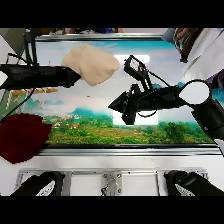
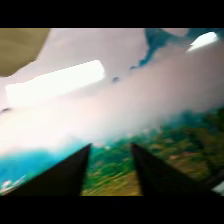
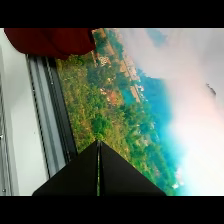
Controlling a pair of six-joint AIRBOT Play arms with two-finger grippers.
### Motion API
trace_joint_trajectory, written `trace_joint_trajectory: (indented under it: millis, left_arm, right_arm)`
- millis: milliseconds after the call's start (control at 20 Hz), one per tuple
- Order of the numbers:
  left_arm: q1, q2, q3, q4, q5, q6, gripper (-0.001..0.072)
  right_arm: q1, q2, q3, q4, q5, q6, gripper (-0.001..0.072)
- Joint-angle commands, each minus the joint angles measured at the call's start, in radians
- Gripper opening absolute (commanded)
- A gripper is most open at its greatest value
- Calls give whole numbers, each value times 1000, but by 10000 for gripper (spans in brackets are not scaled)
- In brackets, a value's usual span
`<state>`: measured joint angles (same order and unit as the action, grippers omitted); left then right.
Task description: Fold the clothes and pants, and hang the long-sleeved shirts on hangers.
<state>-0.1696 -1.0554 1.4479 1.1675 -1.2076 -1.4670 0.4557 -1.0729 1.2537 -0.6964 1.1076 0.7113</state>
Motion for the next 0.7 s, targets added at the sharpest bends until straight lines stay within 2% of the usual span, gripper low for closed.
trace_joint_trajectory:
  millis: [0, 50, 150, 400, 550, 650]
  left_arm:
    - [121, 0, 20, 443, -171, -127, 720]
    - [183, 0, -4, 552, -208, -128, 720]
    - [330, 1, -88, 649, -211, -164, 720]
    - [655, 0, -390, 612, 6, -173, 720]
    - [750, -8, -540, 611, 168, -173, 720]
    - [765, -49, -603, 612, 211, -173, 720]
  right_arm:
    - [1, -1, 0, 0, 0, 0, 33]
    - [1, -1, 0, 0, 0, 0, 34]
    - [1, -1, 0, 0, 0, 0, 34]
    - [1, -1, 0, 0, 0, 0, 34]
    - [1, -1, 0, 0, 0, 0, 33]
    - [1, -1, 0, 0, 0, 0, 33]
